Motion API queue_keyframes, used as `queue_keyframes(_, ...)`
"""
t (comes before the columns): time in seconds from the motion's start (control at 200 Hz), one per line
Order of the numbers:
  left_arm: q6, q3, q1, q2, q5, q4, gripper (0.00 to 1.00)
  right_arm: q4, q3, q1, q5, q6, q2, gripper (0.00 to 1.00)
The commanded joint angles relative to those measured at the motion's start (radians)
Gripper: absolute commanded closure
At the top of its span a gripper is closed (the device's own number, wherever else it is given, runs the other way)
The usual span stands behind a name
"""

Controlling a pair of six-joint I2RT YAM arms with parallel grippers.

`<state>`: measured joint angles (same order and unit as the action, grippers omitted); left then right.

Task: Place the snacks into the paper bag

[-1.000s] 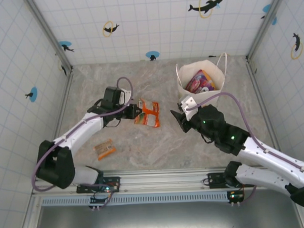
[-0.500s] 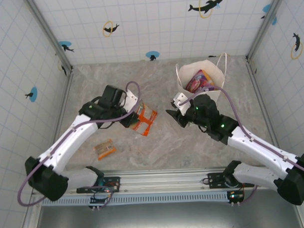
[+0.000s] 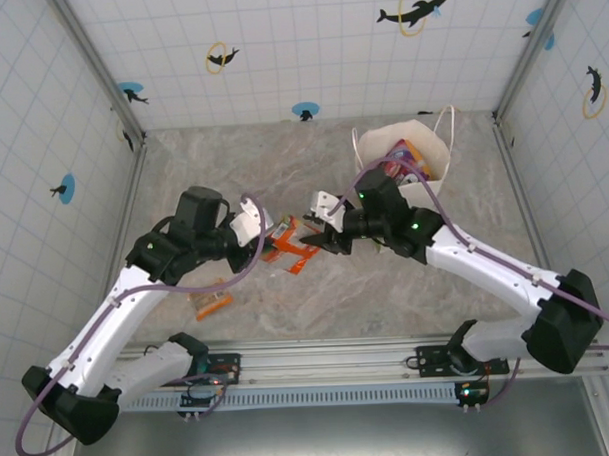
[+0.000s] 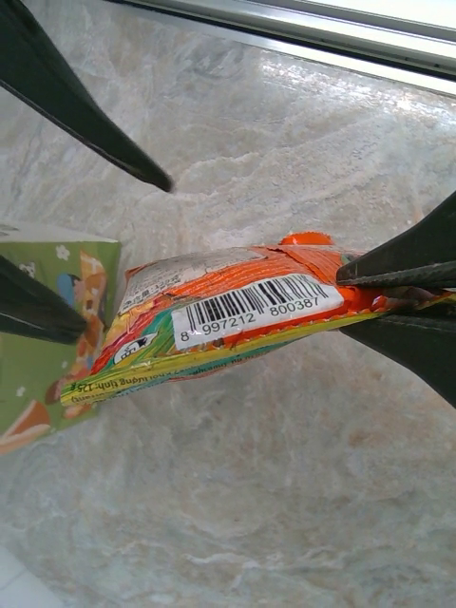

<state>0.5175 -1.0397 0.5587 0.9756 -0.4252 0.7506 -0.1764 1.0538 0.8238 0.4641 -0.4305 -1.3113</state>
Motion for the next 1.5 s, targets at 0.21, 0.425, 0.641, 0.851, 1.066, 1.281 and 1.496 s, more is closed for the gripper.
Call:
queue_keyframes(0.21, 0.093, 0.038, 0.007, -0.065, -0.090, -0.088, 1.00, -0.153, 0.144, 0.035, 0.126, -0.065, -0.134, 0.47)
queue_keyframes(0.425, 0.092, 0.053, 0.008, -0.084, -0.089, -0.117, 1.00, -0.163, 0.161, 0.034, 0.145, -0.062, -0.156, 0.72)
queue_keyframes(0.641, 0.082, 0.055, 0.008, -0.095, -0.019, -0.136, 1.00, -0.120, 0.132, 0.029, 0.140, -0.060, -0.119, 0.89)
queue_keyframes(0.851, 0.001, 0.110, 0.008, -0.117, 0.045, -0.206, 0.60, -0.029, 0.056, 0.027, 0.061, -0.030, -0.041, 0.92)
queue_keyframes(1.066, -0.127, 0.138, 0.008, -0.135, 0.134, -0.281, 0.25, 0.132, -0.053, -0.020, -0.031, 0.050, 0.111, 0.94)
queue_keyframes(1.281, -0.321, 0.257, 0.007, -0.168, 0.249, -0.523, 0.08, 0.334, -0.144, -0.054, -0.183, 0.136, 0.282, 0.94)
queue_keyframes(1.496, -0.540, 0.287, 0.006, -0.086, 0.334, -0.620, 0.03, 0.498, -0.151, -0.079, -0.358, 0.180, 0.382, 0.94)
